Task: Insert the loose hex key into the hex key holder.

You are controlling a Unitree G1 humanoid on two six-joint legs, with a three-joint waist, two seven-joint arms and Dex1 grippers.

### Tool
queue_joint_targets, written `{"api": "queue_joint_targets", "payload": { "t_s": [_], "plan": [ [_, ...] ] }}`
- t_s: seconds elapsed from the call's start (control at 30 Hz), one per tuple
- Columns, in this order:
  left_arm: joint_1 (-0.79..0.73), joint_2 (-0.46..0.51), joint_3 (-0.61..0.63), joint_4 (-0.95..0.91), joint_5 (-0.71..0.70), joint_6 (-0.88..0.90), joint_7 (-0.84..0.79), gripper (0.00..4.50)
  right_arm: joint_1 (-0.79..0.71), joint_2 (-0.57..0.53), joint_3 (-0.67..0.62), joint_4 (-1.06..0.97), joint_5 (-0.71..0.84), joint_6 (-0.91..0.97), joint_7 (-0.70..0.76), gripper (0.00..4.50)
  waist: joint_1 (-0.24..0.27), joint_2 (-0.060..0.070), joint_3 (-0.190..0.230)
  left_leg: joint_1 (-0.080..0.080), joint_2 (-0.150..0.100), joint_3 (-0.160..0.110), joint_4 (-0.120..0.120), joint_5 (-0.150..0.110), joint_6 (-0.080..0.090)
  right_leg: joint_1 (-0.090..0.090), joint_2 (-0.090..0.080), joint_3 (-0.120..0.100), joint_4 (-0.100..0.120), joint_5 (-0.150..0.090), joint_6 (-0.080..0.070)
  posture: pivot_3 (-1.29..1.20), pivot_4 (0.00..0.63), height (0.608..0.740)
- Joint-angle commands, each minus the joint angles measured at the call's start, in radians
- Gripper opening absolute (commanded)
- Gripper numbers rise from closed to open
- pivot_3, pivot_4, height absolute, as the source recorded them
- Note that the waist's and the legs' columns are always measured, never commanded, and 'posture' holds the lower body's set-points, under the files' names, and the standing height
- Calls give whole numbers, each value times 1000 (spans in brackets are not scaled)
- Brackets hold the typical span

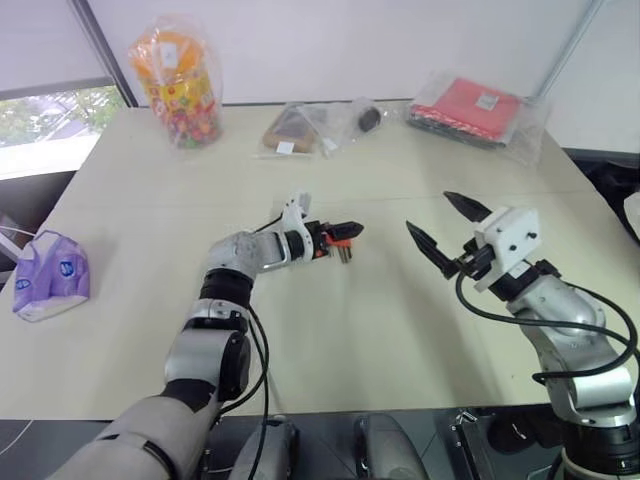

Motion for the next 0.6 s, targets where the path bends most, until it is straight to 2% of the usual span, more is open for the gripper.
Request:
{"api": "queue_joint_targets", "payload": {
  "t_s": [0.03,0.4,0.57,0.6],
  "plan": [
    [34,60,-43,-81,42,14,-25,4436,-4,-2,-20,-33,3,-15,3,3605,-4,0,0,0,0,0,0,0,0,0,0,0,0,0,0,0,150,740],
    [123,280,-183,-427,127,-20,-146,4436,-49,-48,-50,26,28,-17,73,3605,4,0,0,-1,0,0,0,0,0,-1,0,0,0,0,0,0,150,740],
    [169,382,-220,-556,136,-79,-257,4436,-80,-89,-59,46,108,54,153,3605,1,0,0,-2,0,-1,0,0,0,-1,-2,0,-1,0,0,0,150,740],
    [179,410,-229,-578,144,-101,-282,4436,-83,-125,-56,54,121,75,196,3605,1,0,0,-2,0,-1,0,0,0,-1,-2,0,-1,0,0,0,150,740]
  ]
}}
